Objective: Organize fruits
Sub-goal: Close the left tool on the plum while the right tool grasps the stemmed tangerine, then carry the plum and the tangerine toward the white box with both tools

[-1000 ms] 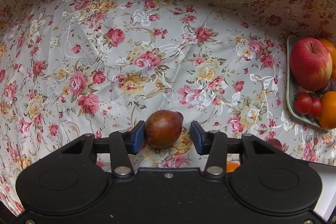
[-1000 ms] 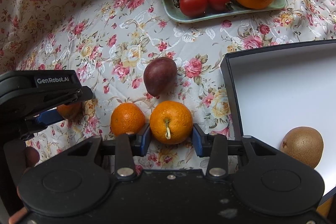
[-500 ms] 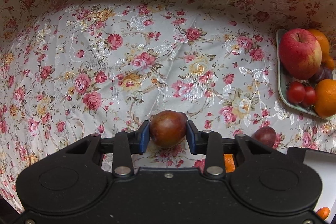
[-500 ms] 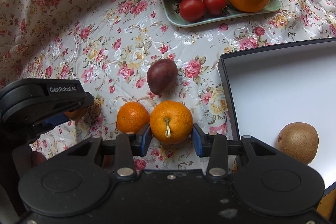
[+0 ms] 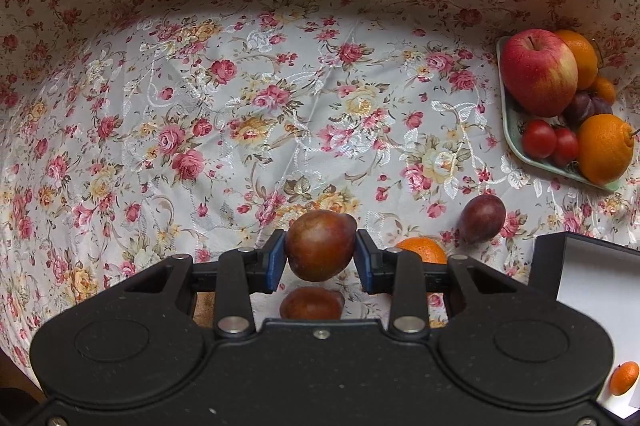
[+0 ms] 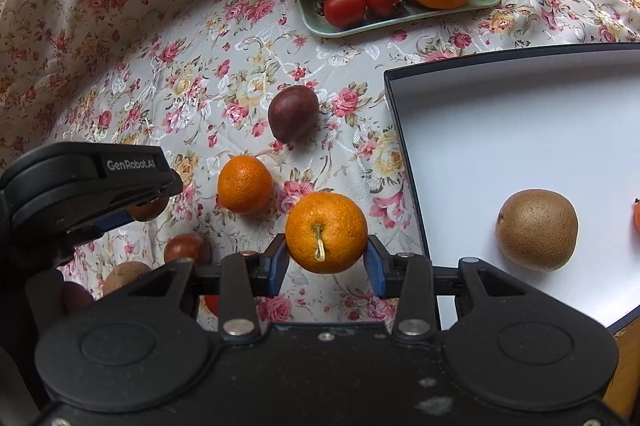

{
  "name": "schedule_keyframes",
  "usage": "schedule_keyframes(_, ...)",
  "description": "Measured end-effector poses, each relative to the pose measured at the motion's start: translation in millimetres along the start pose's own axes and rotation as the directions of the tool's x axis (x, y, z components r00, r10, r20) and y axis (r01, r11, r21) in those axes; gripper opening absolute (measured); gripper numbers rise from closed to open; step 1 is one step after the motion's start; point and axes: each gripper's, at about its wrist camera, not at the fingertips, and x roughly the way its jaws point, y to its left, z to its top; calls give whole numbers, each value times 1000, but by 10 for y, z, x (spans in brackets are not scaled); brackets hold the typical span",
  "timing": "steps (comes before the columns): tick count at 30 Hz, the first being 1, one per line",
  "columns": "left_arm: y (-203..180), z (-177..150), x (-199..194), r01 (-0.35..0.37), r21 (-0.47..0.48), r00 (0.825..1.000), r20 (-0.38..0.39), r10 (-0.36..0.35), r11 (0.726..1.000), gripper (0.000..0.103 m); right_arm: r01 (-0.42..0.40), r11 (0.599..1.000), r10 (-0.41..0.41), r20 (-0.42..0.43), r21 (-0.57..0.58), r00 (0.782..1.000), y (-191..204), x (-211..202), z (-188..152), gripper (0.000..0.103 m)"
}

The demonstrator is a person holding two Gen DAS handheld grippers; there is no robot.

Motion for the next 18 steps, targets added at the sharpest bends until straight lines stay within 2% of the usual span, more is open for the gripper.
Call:
schedule_keyframes(11, 80, -245, -250, 20, 1, 999, 26, -20, 1000, 45, -28, 999, 28, 16, 34, 999, -197, -246, -252, 43)
schedule_keyframes(18, -5, -397, -377, 40, 20, 999, 35, -41, 999, 45, -24, 998, 22, 31, 54, 999, -351, -343, -371, 43)
